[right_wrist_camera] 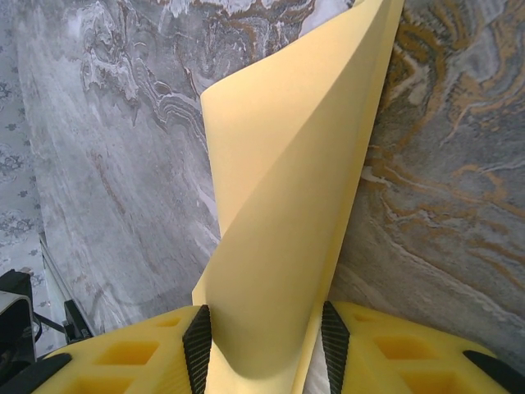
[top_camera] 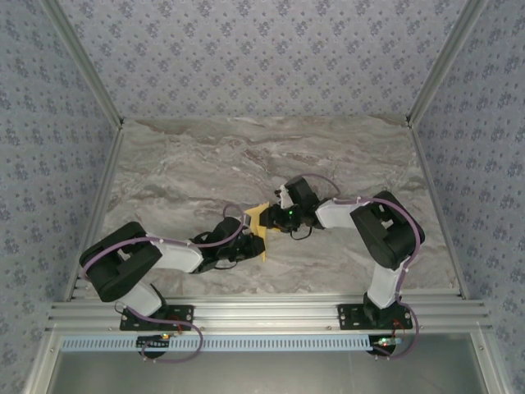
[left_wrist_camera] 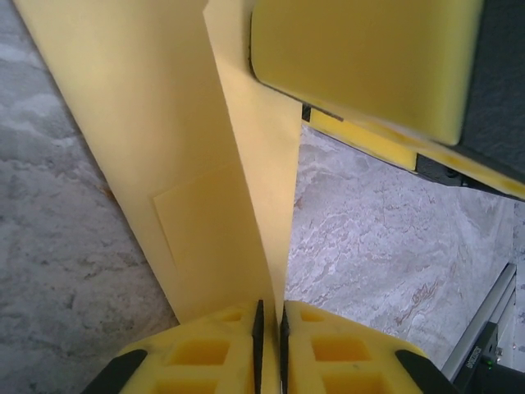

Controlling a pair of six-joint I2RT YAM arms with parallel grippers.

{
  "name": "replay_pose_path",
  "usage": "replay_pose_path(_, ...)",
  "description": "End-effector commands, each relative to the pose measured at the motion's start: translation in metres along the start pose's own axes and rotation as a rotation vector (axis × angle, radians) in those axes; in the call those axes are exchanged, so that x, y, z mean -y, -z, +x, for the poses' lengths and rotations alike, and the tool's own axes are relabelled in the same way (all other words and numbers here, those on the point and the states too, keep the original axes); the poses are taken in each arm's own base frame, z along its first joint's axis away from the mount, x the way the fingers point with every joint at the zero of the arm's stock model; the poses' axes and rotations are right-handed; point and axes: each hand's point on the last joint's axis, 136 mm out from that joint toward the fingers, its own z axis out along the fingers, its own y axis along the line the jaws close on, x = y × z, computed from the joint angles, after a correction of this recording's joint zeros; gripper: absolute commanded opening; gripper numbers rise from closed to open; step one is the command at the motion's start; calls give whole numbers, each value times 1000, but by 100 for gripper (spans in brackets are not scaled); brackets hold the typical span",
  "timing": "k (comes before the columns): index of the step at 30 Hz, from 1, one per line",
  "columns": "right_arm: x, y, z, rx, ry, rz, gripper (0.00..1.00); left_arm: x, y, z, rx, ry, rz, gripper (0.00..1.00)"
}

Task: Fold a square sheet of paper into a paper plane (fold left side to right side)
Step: Fold the wing for the fifth time at the center of the table.

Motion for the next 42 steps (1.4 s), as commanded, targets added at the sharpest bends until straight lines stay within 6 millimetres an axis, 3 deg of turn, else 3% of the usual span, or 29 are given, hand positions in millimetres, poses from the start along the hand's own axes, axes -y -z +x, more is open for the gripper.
replay_pose_path(1,25,-9,17,-60,-61,87,44,4,3,-5,13,-7,19,17)
replay_pose_path(7,27,-10,18,-67,-63,89,44,8,13,-13,32,-11,28,23)
replay_pose_path(13,26,-10,17,-67,-61,87,44,9,33,-25,71,1,43,39)
replay_pose_path(18,25,-10,18,-69,-58,82,44,-6,55,-51,117,92,64,42)
replay_pose_path(21,24,-10,18,-69,-56,82,43,-2,61,-66,125,117,107,41)
replay_pose_path(31,24,-9,17,-73,-51,83,43,8,35,-78,56,149,186,28)
replay_pose_path(42,23,-8,17,-76,-49,79,43,0,12,-82,36,155,185,27)
